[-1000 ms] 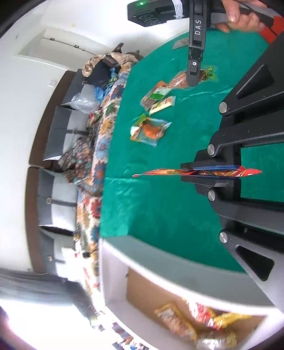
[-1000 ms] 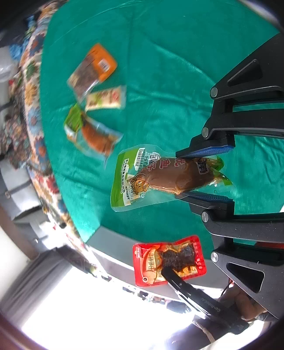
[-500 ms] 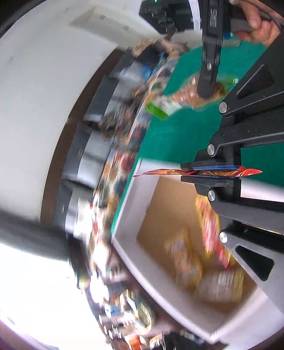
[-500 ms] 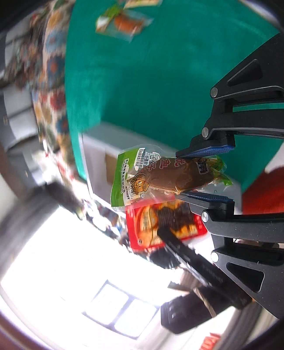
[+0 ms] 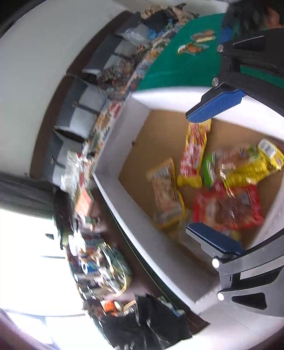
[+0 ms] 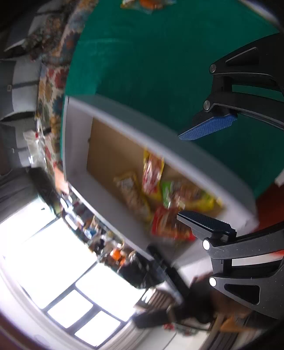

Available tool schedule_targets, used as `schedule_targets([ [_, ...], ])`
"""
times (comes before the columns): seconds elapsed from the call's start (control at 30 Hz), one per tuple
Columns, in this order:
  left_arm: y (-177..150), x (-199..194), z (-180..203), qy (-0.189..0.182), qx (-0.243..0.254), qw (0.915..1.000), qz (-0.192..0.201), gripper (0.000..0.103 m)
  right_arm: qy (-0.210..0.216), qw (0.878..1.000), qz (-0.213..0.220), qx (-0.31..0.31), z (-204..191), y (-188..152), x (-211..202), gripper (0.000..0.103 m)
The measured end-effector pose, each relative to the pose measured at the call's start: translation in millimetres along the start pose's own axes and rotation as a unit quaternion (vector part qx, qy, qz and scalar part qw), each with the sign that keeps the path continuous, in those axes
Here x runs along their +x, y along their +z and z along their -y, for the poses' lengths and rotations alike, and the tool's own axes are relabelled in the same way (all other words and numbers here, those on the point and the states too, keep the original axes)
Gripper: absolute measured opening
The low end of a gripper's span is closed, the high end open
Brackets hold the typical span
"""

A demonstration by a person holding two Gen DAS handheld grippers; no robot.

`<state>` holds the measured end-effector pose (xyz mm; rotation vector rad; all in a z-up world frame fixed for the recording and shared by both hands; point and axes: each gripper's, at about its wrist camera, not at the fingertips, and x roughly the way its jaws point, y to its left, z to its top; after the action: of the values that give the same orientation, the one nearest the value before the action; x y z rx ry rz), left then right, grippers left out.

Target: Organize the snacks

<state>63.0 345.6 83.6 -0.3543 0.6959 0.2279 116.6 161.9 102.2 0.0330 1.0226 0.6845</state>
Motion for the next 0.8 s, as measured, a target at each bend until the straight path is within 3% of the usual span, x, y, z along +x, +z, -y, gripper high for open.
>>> schedule_targets([
  [0.1,-0.7,11.2,43.0,-0.024,0.041,0.9989,-0.002,0.093,-0.163,0.986,0.003,-0.036,67.1,-60.7,-5.2,0.070],
  [0.17,-6.3,21.4,66.2,-0.023,0.062,0.9978,-0.004,0.093,-0.238,0.971,0.000,-0.026,119.8,-100.7,-14.0,0.070],
  [0.3,-17.7,53.3,84.8,-0.007,0.057,0.9980,-0.025,0.093,-0.337,0.941,0.008,0.017,214.3,-165.7,-54.7,0.070],
  [0.4,-29.6,72.2,90.5,-0.009,0.038,0.9971,-0.066,0.092,-0.378,0.924,0.028,0.053,270.3,-196.0,-88.5,0.070],
  [0.57,-44.1,81.9,112.2,0.019,0.098,0.9898,-0.101,0.092,-0.405,0.905,0.048,0.119,343.8,-200.8,-117.3,0.075],
  [0.73,-51.0,83.6,115.1,0.036,0.102,0.9867,-0.121,0.092,-0.402,0.903,0.061,0.140,386.3,-188.0,-126.1,0.080],
  [0.8,-49.9,83.6,116.2,0.037,0.103,0.9861,-0.125,0.092,-0.398,0.903,0.069,0.147,380.4,-189.0,-128.5,0.083],
])
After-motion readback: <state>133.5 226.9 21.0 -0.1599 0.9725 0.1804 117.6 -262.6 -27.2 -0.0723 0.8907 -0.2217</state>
